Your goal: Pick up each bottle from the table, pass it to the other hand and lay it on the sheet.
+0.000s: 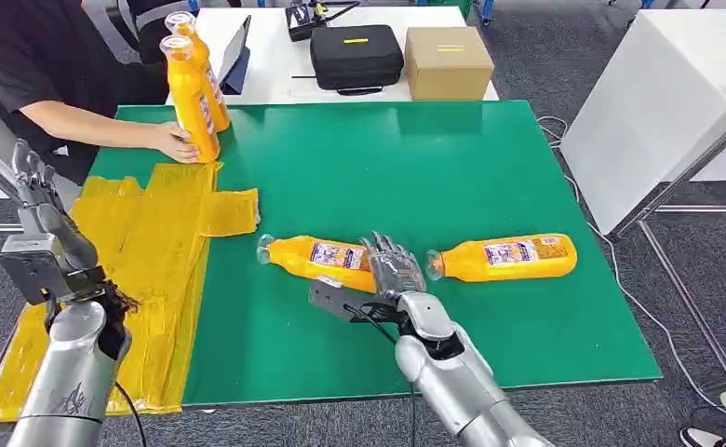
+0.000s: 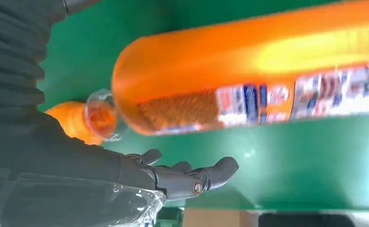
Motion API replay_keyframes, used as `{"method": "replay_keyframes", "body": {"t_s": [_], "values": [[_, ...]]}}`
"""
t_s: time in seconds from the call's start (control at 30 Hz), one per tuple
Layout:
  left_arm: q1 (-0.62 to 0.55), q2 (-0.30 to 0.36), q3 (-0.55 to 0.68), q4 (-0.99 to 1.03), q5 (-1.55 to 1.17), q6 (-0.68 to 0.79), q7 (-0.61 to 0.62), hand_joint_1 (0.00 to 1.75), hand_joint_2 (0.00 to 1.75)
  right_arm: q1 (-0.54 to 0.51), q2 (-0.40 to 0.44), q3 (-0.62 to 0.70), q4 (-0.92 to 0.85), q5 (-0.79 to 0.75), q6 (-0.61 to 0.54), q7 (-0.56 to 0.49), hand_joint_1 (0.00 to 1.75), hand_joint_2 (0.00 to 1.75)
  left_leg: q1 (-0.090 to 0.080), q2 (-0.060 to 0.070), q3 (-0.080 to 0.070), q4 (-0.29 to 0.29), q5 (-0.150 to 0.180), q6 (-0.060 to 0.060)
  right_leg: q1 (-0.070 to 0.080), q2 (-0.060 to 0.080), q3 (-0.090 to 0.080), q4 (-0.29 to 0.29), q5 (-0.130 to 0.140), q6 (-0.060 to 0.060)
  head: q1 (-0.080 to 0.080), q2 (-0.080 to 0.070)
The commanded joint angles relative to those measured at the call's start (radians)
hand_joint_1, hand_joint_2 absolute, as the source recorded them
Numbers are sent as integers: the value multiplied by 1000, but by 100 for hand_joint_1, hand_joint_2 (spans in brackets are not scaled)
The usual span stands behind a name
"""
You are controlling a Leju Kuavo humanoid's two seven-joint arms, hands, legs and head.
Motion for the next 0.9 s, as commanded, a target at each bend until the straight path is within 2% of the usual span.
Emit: {"method": "replay_keyframes", "body": {"t_s": [0.03, 0.3, 0.9], "values": [[-74, -19, -36, 73, 13, -15, 14, 0, 0, -167, 79, 10, 407, 29, -28, 4, 0, 175, 1, 0, 3, 0, -2, -3, 1, 0, 4, 0, -1, -1, 0, 0], [-100, -33, -44, 114, 39, -27, -7, 0, 0, -266, 100, 7, 597, 59, -80, 13, 0, 175, 1, 1, 6, 1, -3, -6, 1, 0, 7, 0, -3, -2, 0, 0], [-100, -33, -46, 112, 43, -28, -12, 0, 0, -294, 108, 9, 638, 66, -66, 17, 0, 175, 1, 0, 4, 0, 0, -2, 0, -1, 3, -1, 0, 0, 0, 0]]}}
